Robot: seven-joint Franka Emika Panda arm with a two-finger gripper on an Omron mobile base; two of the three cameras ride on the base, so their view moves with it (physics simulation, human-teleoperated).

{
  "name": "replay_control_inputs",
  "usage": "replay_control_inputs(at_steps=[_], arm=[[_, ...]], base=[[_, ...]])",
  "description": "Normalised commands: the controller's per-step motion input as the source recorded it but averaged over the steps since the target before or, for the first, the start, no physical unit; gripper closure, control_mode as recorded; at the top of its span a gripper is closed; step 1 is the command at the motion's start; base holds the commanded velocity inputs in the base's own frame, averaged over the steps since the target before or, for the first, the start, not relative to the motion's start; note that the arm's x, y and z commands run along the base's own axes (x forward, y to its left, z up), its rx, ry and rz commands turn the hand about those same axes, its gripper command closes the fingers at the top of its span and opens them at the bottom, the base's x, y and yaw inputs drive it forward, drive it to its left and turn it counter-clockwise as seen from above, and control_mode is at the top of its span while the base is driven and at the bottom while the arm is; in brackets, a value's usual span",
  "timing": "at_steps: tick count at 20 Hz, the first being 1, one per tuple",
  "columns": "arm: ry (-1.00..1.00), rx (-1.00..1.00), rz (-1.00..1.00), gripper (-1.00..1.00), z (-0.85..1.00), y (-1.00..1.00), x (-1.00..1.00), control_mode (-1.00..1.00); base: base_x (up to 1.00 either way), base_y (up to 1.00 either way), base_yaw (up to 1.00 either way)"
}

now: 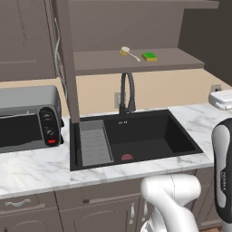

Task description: Pick up the dish brush and sponge from the sink, and place them back in the cabinet, and close the cabinet doors.

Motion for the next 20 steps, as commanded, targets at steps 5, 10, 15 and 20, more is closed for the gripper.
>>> replay_control_inputs(at_steps=[5,10,15,20], arm=[[-0.01,0.0,0.0,-1.0,0.0,-0.1,-0.27,-1.0],[0.0,0.0,0.0,-1.0,0.0,-0.2,-0.19,-1.0],[0.0,0.0,0.0,-1.0,0.0,-0.18,-0.24,-1.0],[0.0,0.0,0.0,-1.0,0.0,-0.14,-0.18,-1.0]], base=[[0.0,0.0,0.0],[0.0,0.0,0.0],[0.0,0.0,0.0],[0.0,0.0,0.0]])
